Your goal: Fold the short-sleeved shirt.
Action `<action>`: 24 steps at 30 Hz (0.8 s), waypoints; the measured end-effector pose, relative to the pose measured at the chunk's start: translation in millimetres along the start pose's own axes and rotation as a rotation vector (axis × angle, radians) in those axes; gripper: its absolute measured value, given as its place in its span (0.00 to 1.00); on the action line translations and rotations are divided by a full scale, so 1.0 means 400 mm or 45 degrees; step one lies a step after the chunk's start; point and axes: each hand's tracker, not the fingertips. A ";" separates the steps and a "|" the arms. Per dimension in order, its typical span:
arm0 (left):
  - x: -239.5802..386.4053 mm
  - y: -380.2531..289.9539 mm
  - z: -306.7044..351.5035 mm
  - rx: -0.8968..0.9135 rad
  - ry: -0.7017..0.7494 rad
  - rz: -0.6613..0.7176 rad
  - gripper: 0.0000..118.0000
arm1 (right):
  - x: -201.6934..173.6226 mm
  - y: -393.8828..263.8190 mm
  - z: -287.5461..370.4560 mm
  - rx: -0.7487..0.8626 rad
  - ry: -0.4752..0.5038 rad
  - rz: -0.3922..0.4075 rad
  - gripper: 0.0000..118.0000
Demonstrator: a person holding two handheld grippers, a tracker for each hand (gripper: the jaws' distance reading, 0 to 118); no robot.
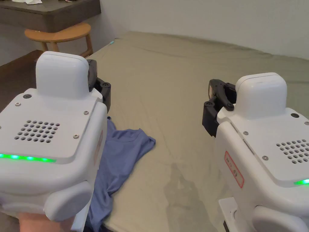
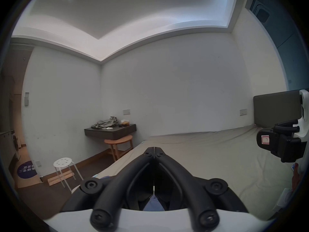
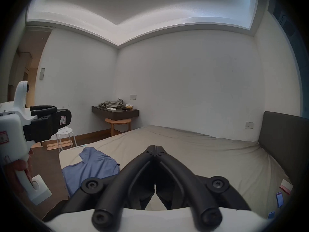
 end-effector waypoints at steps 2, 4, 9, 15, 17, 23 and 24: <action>-0.015 -0.002 0.004 -0.007 0.021 -0.002 0.00 | -0.007 -0.002 -0.007 0.000 0.018 0.002 0.00; -0.022 -0.007 0.006 -0.010 0.032 -0.004 0.00 | -0.015 -0.004 -0.013 -0.007 0.031 0.006 0.00; -0.022 -0.011 0.002 -0.016 0.052 -0.002 0.00 | -0.012 -0.012 -0.015 -0.023 0.048 0.017 0.00; -0.006 -0.021 -0.011 -0.013 0.046 0.006 0.00 | -0.003 -0.011 -0.012 -0.033 0.026 0.017 0.00; -0.009 -0.028 -0.017 -0.032 0.046 0.014 0.00 | 0.000 -0.012 -0.019 -0.047 0.026 0.024 0.00; -0.047 -0.140 -0.110 -0.318 0.021 0.040 0.00 | -0.014 -0.036 -0.043 -0.108 0.050 0.056 0.00; -0.059 -0.175 -0.136 -0.397 0.009 0.071 0.00 | -0.017 -0.043 -0.047 -0.121 0.057 0.061 0.00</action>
